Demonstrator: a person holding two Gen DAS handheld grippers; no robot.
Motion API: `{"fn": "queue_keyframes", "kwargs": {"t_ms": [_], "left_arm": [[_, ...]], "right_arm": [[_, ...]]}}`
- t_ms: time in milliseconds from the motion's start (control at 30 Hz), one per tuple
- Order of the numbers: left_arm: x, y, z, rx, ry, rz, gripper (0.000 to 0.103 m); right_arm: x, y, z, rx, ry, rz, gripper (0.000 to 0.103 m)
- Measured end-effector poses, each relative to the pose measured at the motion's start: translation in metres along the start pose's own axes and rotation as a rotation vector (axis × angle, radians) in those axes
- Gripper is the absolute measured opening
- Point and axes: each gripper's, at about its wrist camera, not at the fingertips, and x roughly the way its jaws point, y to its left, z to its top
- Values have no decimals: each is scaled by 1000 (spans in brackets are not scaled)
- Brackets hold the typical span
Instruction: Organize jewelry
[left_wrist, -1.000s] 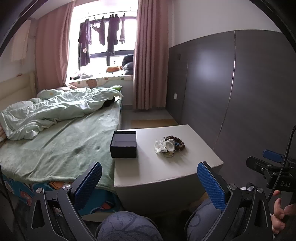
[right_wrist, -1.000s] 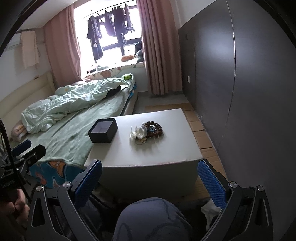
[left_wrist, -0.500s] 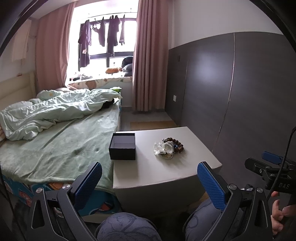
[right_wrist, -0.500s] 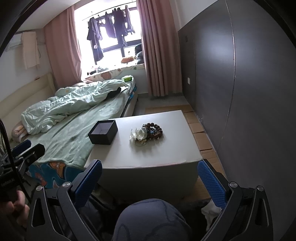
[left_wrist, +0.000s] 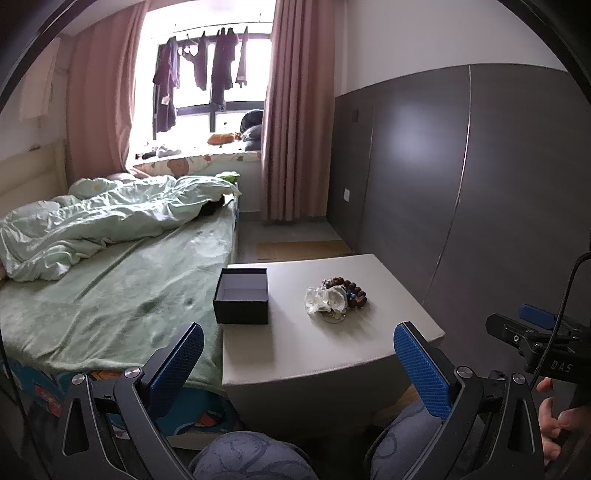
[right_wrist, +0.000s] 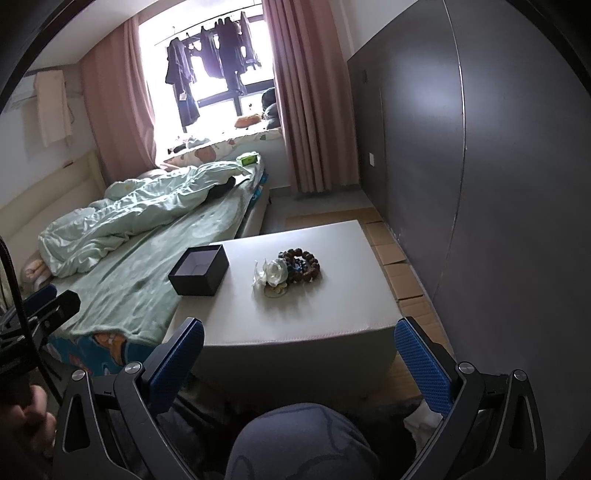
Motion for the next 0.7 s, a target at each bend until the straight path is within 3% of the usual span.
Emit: {"fn": "queue_keyframes", "kwargs": {"t_ms": [700], "left_arm": [[91, 4, 36, -2, 110, -79, 103]], "right_arm": [[72, -28, 37, 78, 62, 36, 103]]}}
